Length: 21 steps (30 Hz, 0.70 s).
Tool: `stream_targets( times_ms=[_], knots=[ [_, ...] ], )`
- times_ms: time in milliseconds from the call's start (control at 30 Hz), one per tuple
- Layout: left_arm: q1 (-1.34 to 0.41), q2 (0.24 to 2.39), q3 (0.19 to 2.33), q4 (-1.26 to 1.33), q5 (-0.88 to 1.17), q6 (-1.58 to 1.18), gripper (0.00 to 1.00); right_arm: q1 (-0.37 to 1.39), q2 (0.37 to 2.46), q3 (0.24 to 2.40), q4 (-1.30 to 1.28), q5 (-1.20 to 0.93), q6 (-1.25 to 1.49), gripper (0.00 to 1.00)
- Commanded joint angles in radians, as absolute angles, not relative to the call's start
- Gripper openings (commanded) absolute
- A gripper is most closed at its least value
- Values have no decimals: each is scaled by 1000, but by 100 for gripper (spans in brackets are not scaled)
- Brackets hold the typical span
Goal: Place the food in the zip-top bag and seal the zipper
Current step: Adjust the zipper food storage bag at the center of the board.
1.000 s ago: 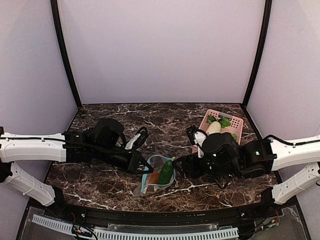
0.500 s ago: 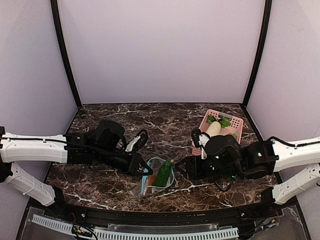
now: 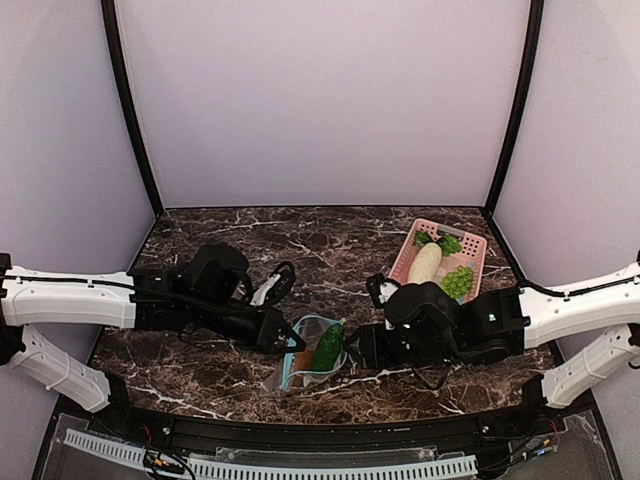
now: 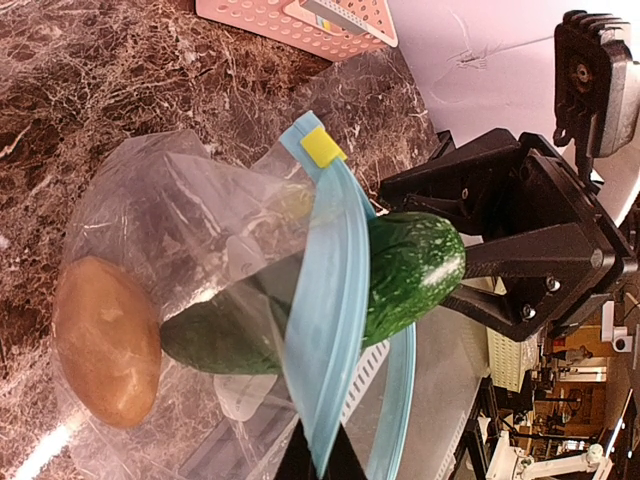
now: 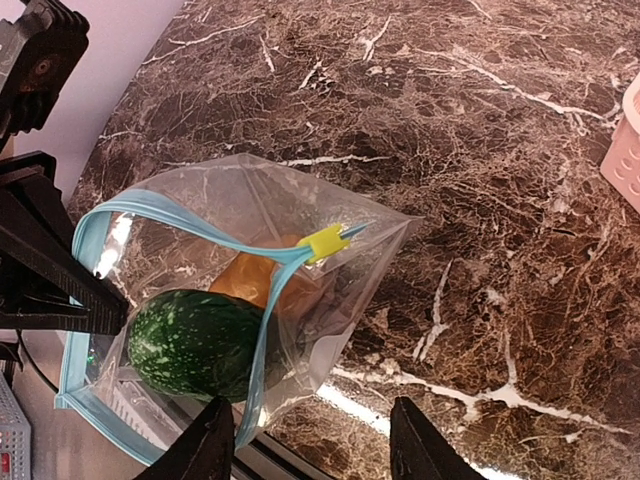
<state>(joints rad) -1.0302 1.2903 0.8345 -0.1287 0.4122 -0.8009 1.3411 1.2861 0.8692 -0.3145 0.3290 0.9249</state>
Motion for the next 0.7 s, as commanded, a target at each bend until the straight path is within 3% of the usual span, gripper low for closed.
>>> stream_targets(
  times_ms=[0, 300, 367, 500, 533, 567, 633, 667],
  knots=[
    [-1025, 1275, 818, -122, 428, -805, 1, 1338, 1307, 892, -265, 312, 929, 50],
    [-1026, 1270, 813, -119, 429, -804, 1, 1336, 1379, 917, -254, 311, 934, 42],
    [-1025, 1271, 812, -118, 431, -804, 1, 1337, 1390, 925, -249, 313, 936, 32],
    [-1025, 1270, 812, -118, 438, -796, 1, 1338, 1391, 944, -235, 317, 931, 0],
    [-1025, 1269, 816, -120, 438, -789, 1, 1339, 1384, 947, -223, 316, 923, 0],
    [-1025, 1265, 820, -125, 434, -784, 2, 1342, 1377, 947, -202, 318, 907, 0],
    [-1026, 1255, 836, -150, 416, -757, 16, 1346, 1355, 937, -149, 318, 874, 0],
    [-1026, 1250, 850, -171, 409, -737, 29, 1346, 1344, 930, -122, 314, 861, 0]
  ],
)
